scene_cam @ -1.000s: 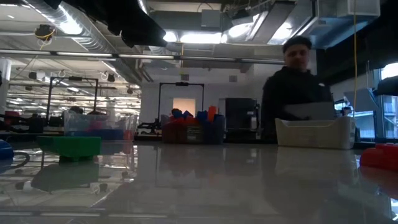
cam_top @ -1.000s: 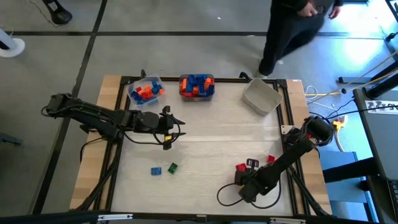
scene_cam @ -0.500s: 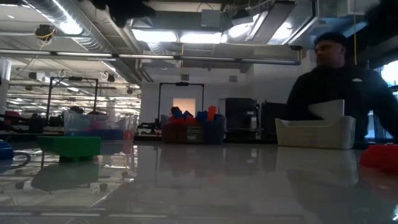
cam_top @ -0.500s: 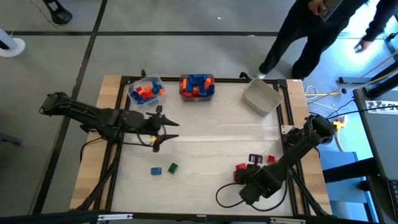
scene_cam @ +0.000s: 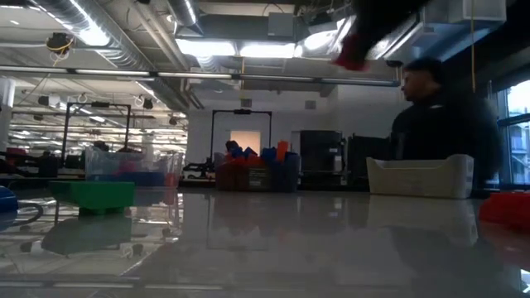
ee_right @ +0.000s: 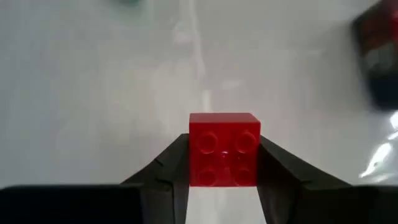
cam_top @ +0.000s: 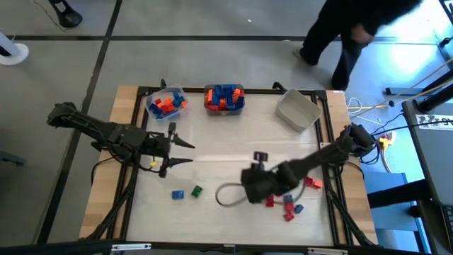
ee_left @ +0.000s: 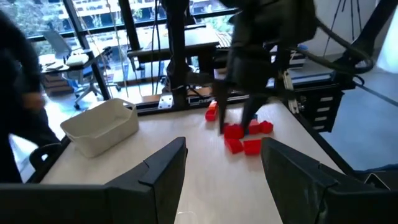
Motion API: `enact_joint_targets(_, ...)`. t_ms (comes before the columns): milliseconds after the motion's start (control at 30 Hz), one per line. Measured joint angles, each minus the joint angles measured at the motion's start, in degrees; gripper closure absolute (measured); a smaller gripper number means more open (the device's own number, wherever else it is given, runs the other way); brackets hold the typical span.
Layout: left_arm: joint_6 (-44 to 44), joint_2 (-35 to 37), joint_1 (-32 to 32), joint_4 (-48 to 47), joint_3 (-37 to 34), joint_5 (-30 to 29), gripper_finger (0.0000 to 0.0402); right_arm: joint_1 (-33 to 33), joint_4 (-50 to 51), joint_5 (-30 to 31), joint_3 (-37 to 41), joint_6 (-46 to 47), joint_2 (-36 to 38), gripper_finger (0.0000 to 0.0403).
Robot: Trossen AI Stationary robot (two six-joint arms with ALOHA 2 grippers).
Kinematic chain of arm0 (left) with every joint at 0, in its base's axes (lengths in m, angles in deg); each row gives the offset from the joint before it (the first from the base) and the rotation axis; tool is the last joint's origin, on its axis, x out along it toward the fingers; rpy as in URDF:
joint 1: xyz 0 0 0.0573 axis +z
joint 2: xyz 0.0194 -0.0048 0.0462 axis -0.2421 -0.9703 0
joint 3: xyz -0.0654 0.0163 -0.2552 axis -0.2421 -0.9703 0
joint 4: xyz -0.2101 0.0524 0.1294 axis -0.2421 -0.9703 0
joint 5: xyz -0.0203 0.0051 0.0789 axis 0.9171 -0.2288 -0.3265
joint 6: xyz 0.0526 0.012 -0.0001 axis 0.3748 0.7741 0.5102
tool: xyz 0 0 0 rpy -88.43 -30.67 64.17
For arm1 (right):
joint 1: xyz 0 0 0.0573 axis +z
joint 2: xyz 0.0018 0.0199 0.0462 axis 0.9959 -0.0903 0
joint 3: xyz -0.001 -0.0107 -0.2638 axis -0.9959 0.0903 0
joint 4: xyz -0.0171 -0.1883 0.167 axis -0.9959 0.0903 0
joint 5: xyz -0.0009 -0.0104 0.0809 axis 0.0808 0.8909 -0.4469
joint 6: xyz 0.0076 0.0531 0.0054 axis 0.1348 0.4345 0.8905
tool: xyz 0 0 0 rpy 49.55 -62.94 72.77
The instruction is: Sort blocks by size
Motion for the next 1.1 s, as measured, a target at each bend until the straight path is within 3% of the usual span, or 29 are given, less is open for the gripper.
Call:
enact_joint_targets(133,0.16,0.25,-0.04,0.04,0.0,0.0,0.0205,-5.79,-7.87,3.44,0.0,-9.94,-0.2,0.0266)
enact_joint_targets(267,0.51,0.28,-0.04,0.02,0.0,-0.02,0.0205,-11.82,-17.55,2.87,0.87,-18.43,-1.63,0.0266)
enact_joint_targets(533,1.46,0.47,-0.04,0.64,0.0,-0.06,0.0205,-23.37,-50.14,-2.53,9.22,-30.13,-5.89,0.0266)
enact_joint_targets(767,2.64,0.41,-0.02,2.58,0.0,-0.04,0.0205,-31.36,-77.12,-14.37,9.48,-31.44,-15.88,0.0259)
enact_joint_targets(933,2.49,0.42,-0.05,1.31,-0.02,-0.04,0.0205,-34.68,-83.71,-15.63,4.52,-31.39,-22.77,0.0264)
enact_joint_targets(1100,2.38,0.47,-0.06,1.61,-0.02,-0.02,0.0205,-36.93,-84.2,-16.72,-3.33,-31.32,-28.98,0.0262)
